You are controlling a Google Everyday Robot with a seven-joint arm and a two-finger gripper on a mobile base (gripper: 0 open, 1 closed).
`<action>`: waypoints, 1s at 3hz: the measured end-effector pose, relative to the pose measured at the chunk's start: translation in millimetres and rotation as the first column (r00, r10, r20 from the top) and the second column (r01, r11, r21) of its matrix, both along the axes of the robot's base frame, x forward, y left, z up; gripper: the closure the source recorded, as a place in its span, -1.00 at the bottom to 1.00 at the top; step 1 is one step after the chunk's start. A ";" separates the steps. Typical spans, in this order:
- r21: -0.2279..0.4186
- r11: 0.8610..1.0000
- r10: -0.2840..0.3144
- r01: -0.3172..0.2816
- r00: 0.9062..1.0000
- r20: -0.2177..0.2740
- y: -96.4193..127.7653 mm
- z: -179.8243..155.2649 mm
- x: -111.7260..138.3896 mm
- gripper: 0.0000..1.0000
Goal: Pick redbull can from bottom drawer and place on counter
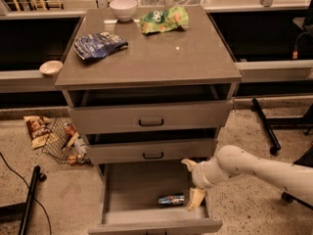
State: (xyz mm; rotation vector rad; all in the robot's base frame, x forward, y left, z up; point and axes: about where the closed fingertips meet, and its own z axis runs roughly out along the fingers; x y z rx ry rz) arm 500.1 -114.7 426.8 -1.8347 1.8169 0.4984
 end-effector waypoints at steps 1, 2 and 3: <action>0.059 0.998 0.018 -0.018 1.000 0.001 13.0 -43.3 11.2 -1.00; 0.062 0.998 0.022 -0.021 1.000 -0.005 14.1 -51.7 10.5 -1.00; 0.078 0.997 0.018 -0.016 1.000 -0.017 14.5 -78.6 15.4 -1.00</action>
Offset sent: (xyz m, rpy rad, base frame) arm 0.0094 0.0112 -0.0365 0.0505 0.0000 0.0157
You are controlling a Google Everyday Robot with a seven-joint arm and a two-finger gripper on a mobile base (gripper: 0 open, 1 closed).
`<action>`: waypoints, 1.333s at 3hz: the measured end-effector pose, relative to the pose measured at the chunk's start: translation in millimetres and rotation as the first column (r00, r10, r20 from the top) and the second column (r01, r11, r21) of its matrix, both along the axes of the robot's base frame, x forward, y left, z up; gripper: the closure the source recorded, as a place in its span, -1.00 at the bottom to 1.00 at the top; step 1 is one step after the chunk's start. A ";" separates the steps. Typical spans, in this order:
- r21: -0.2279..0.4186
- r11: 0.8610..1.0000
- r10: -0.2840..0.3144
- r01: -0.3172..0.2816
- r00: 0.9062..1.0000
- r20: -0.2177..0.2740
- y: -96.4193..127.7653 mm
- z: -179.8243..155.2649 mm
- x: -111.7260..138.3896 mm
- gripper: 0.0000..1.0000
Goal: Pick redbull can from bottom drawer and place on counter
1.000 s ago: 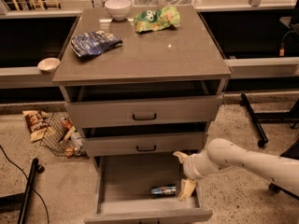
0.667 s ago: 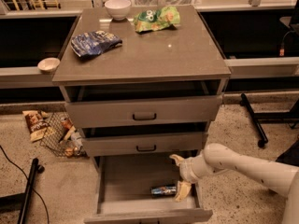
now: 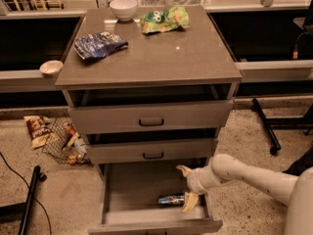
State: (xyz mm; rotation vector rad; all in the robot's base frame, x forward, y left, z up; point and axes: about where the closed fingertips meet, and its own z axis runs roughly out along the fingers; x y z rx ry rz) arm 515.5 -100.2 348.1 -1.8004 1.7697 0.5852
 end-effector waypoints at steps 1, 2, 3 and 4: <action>0.018 1.000 -0.001 0.001 1.000 -0.001 -2.6 -34.2 10.6 -1.00; 0.035 0.999 -0.006 0.007 1.000 -0.018 -6.2 -65.8 18.5 -1.00; 0.041 0.999 -0.006 0.008 0.999 -0.035 -8.4 -97.3 28.8 -1.00; 0.019 1.000 -0.019 0.020 0.998 -0.053 -7.9 -126.5 38.4 -1.00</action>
Offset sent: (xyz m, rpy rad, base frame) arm 0.0316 -0.0151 -0.1016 0.0532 0.0327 -0.0204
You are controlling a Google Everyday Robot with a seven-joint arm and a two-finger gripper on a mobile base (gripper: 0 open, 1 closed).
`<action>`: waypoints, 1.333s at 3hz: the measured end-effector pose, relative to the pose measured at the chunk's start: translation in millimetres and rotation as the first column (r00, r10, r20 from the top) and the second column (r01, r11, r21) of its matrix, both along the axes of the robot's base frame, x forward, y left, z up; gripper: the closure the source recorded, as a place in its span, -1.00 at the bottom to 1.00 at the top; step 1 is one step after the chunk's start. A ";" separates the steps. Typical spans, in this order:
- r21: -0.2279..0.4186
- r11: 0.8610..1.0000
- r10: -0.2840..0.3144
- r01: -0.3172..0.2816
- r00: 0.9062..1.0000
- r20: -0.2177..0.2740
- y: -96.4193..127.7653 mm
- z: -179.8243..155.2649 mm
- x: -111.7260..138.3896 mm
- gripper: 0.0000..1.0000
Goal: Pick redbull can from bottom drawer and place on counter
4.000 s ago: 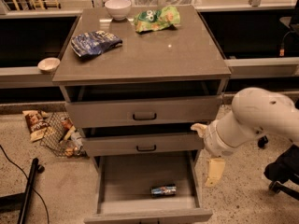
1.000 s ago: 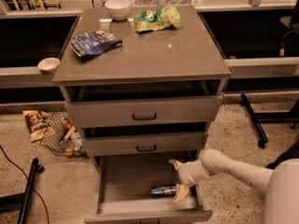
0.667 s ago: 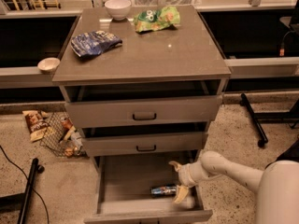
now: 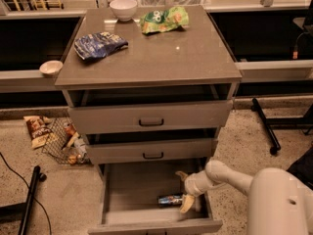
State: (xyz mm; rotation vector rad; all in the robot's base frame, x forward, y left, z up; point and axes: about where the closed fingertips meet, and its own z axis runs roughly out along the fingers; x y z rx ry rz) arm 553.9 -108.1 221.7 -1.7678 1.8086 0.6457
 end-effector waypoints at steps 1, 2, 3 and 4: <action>-0.013 1.000 -0.016 0.016 1.000 -0.014 5.6 -27.4 10.9 -1.00; -0.023 0.999 -0.026 0.025 0.999 -0.025 8.6 -48.6 18.9 -1.00; -0.033 0.999 -0.035 0.033 0.999 -0.042 9.6 -71.3 22.4 -1.00; -0.044 0.998 -0.042 0.040 0.998 -0.052 11.0 -90.0 24.6 -0.69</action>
Offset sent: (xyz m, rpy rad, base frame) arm 0.0328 0.0076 -0.0721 -0.0391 0.0303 -0.0442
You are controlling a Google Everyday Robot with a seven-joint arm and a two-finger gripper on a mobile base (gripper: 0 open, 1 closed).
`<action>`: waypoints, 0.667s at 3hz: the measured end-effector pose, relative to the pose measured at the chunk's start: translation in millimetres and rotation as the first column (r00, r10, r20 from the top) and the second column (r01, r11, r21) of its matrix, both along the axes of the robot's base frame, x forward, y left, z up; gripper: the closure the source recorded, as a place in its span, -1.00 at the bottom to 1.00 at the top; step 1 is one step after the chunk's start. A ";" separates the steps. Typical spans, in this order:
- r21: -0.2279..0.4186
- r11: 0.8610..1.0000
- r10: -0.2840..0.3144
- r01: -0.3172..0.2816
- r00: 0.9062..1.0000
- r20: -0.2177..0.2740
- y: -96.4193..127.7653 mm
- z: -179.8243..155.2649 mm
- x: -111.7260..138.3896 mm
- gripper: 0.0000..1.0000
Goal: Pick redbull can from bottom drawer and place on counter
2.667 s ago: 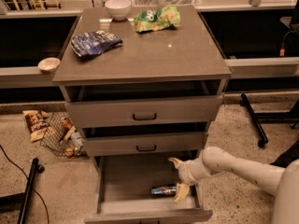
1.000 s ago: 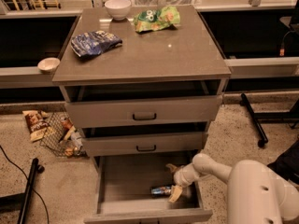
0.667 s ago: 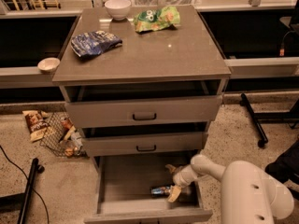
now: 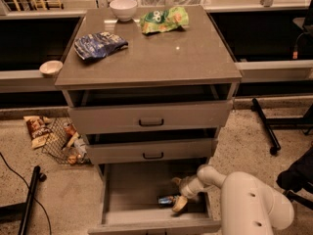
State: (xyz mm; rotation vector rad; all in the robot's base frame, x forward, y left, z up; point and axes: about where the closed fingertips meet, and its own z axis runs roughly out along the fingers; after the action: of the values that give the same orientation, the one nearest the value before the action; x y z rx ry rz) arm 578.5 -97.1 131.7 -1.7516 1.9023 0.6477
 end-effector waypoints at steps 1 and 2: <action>0.004 1.000 -0.001 0.001 1.000 -0.005 1.0 -12.3 -1.7 -0.22; 0.020 1.000 -0.001 0.001 1.000 0.014 2.4 -10.2 -5.9 0.24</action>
Offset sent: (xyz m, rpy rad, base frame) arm -0.0102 0.0008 -0.0042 0.0389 -0.0408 -0.0040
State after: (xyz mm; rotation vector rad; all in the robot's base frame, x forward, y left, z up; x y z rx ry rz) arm 572.6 -94.7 121.4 -1.7378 1.8804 0.6501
